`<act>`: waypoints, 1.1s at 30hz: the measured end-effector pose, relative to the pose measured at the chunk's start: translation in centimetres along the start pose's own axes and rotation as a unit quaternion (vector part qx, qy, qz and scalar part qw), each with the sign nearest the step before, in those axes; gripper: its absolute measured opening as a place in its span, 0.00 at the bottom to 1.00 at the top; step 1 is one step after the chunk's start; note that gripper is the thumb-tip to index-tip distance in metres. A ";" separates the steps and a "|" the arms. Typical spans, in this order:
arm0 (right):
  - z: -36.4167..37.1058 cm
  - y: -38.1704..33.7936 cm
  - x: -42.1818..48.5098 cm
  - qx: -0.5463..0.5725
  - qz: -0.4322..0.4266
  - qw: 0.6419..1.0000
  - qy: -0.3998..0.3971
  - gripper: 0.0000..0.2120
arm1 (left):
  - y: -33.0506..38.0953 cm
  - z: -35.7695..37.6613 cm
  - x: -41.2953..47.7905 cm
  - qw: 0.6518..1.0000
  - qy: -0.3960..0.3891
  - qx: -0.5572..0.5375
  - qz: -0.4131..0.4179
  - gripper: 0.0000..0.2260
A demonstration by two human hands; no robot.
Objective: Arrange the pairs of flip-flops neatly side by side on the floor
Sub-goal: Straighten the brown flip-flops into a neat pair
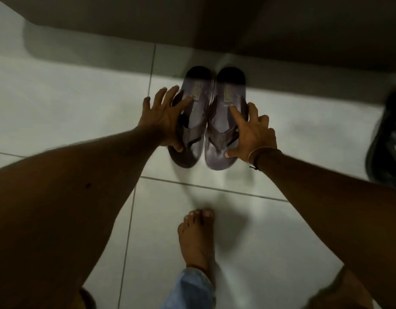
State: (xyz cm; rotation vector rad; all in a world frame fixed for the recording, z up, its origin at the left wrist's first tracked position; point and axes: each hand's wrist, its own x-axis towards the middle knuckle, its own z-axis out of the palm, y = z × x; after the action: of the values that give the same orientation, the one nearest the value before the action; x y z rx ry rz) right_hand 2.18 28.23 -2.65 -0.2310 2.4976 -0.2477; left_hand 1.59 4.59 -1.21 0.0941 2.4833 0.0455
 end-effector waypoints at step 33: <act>2.2 3.4 -5.3 0.070 0.008 0.997 0.030 0.73 | 1.6 2.4 -3.1 0.999 -0.026 -0.021 0.018 0.76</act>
State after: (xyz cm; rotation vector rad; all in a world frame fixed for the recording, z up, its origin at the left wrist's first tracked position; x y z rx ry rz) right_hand 7.33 32.42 -2.24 -0.1480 2.5276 -0.4271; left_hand 5.58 5.93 -1.19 0.1222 2.4267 0.1084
